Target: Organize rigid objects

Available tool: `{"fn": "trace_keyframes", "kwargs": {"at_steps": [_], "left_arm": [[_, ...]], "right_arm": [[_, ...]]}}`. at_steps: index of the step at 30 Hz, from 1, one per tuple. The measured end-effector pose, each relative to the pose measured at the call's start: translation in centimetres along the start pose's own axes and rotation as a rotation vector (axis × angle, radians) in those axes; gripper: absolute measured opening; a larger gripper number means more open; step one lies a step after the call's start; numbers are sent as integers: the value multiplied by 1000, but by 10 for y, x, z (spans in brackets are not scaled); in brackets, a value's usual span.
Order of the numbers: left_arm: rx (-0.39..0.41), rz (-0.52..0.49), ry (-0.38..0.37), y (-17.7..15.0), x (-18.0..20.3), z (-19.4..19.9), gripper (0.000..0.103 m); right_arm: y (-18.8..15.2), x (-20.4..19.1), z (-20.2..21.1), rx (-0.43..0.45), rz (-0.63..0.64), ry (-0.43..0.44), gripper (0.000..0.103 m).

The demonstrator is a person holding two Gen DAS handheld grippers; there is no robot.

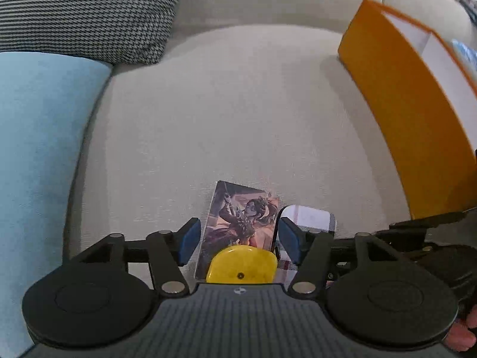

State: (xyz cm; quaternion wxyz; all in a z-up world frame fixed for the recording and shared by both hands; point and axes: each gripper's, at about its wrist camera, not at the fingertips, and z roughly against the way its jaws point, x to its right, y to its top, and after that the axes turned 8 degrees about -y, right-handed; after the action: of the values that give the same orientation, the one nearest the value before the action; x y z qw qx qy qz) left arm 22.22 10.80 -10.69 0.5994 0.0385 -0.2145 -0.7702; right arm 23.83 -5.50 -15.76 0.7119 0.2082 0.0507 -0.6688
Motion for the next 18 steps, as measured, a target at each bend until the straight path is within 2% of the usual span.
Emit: {"fn": "trace_keyframes", "kwargs": {"at_steps": [4,6,10,12,18], "left_arm": [[-43,21,-10,0,-3,-11,76],[-46,31,-22,0,-5,-14,82],[-98,66,-4,3,-7,-26,80],[-88,105,-20,4,-11,-25,74],[-53,153,-17,-1,-16,-19,71]], "right_arm": [[0,6,-1,-3,-13,19,49],[0,6,-3,-1,-8,24,53],[-2,3,-4,16,10,13,52],[-3,4,-2,23,-7,7,48],[-5,2,7,77,-23,-3,33]]}}
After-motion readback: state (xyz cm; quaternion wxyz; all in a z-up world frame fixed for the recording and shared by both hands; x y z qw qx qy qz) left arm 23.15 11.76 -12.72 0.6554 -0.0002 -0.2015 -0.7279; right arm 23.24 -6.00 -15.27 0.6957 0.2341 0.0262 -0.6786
